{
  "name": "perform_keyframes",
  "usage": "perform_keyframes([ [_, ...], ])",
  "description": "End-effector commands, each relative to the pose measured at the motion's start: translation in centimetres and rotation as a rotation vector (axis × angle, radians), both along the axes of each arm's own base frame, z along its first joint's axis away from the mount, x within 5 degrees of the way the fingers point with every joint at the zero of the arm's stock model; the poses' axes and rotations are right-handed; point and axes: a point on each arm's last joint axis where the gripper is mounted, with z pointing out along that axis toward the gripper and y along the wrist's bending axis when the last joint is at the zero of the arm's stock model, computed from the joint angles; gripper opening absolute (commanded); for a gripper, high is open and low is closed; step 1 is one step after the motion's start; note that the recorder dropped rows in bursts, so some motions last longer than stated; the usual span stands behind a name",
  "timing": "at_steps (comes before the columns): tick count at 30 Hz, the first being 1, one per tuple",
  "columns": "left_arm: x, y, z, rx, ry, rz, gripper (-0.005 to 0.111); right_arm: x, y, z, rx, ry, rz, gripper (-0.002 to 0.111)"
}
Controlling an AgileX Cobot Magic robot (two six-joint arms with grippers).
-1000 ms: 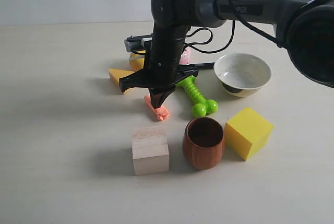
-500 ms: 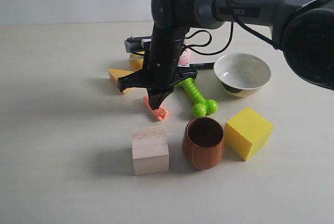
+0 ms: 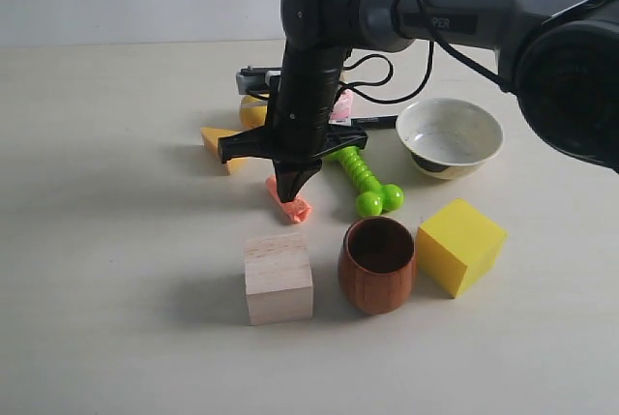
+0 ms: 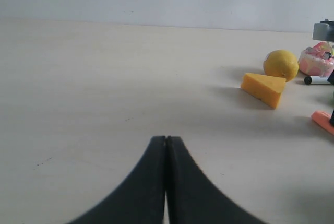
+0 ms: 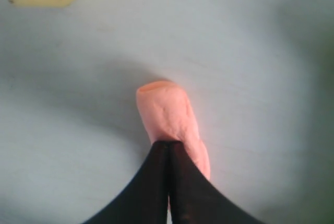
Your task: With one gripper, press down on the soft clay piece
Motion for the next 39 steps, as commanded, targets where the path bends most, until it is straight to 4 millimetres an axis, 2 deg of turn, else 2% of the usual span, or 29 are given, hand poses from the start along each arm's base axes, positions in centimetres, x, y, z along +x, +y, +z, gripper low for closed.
perform_keyframes([
  [1, 0.0, 0.0, 0.2, -0.005, -0.018, 0.005, 0.0, 0.7, -0.9, -2.9, -0.067, -0.016, -0.019, 0.0],
  [13, 0.0, 0.0, 0.2, -0.005, -0.018, 0.005, 0.0, 0.7, -1.7, -5.8, -0.12, 0.043, -0.054, 0.0],
  [39, 0.0, 0.0, 0.2, -0.005, -0.018, 0.005, 0.0, 1.0, -2.2, -7.8, -0.13, 0.045, -0.079, 0.0],
])
